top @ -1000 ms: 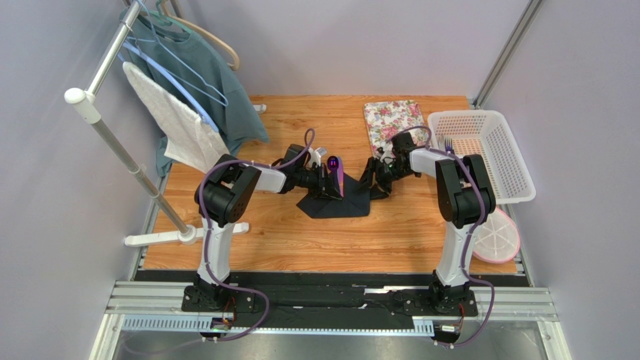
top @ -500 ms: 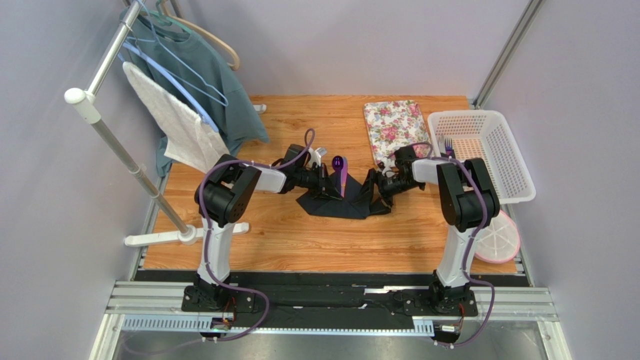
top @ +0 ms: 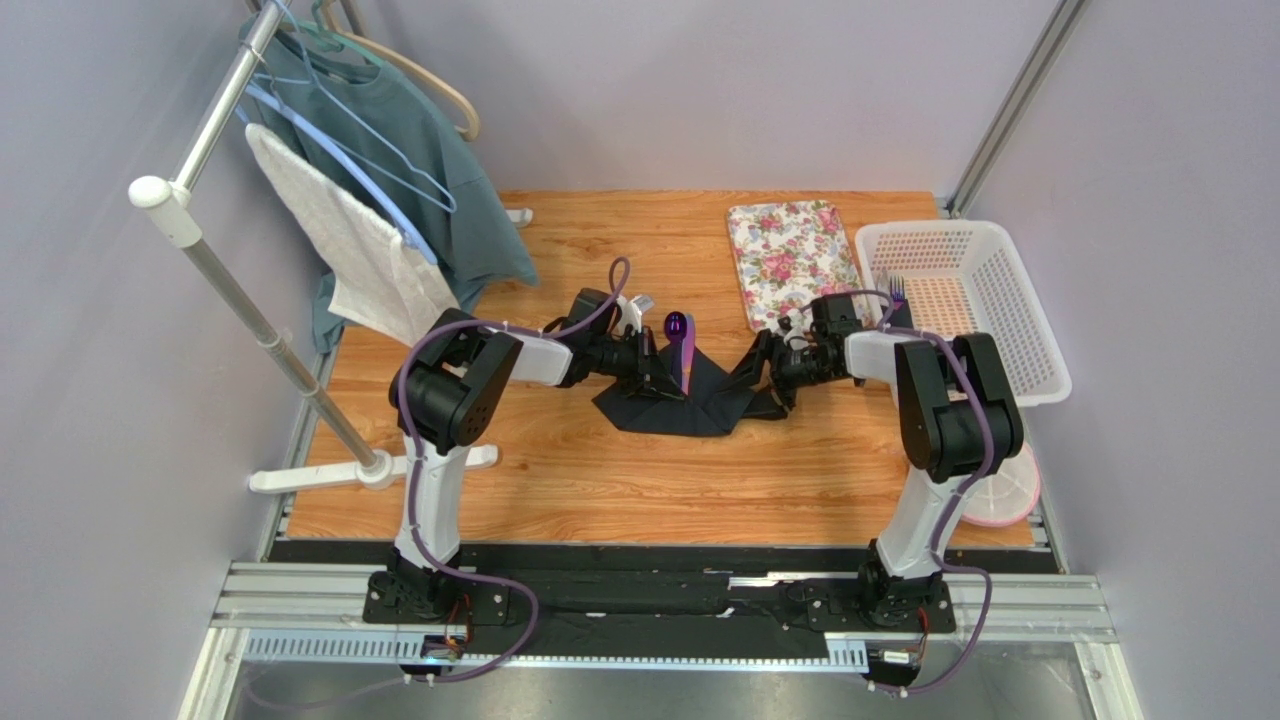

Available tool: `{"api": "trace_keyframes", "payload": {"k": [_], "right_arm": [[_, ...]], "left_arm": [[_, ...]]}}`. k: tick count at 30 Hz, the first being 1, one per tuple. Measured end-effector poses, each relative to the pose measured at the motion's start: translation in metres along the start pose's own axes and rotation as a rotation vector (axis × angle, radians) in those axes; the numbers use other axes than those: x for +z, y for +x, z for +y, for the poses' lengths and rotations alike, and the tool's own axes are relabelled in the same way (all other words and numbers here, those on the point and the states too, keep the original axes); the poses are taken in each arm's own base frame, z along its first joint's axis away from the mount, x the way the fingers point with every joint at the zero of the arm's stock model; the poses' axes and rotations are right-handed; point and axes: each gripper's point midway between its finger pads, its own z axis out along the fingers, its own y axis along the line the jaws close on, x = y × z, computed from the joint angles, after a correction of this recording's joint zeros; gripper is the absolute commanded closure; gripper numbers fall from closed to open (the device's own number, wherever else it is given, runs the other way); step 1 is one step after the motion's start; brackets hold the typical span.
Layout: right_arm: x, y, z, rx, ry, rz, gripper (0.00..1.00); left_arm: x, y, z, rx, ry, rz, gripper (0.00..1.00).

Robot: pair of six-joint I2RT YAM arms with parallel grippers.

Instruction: Place the utensils on the paper napkin and roll it up

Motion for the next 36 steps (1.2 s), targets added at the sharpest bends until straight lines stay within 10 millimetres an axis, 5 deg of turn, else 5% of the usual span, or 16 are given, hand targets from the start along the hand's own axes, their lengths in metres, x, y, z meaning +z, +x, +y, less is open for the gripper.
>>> {"api": "trace_keyframes", "payload": {"k": [5,9,14,21,36], "right_arm": [[-0.001,-0.004,0.007,-0.016,-0.028,-0.026,0.65],[0.001,0.000,0.001,-0.009,-0.008,-0.021,1.00],[0.002,-0.003,-0.002,-0.003,0.023,-0.014,1.00],[0.006,-0.019,0.023,-0.062,0.004,-0.022,1.00],[0.061,0.009,0.031,-0.091,0.034,0.093,1.00]], "left_arm": [[0.000,0.000,0.000,0.001,0.000,-0.001,1.00],[0.000,0.000,0.000,0.001,0.001,-0.001,1.00],[0.000,-0.001,0.000,0.002,0.000,-0.005,1.00],[0.000,-0.001,0.000,-0.004,0.001,-0.008,1.00],[0.000,-0.002,0.001,-0.005,0.000,-0.011,1.00]]}}
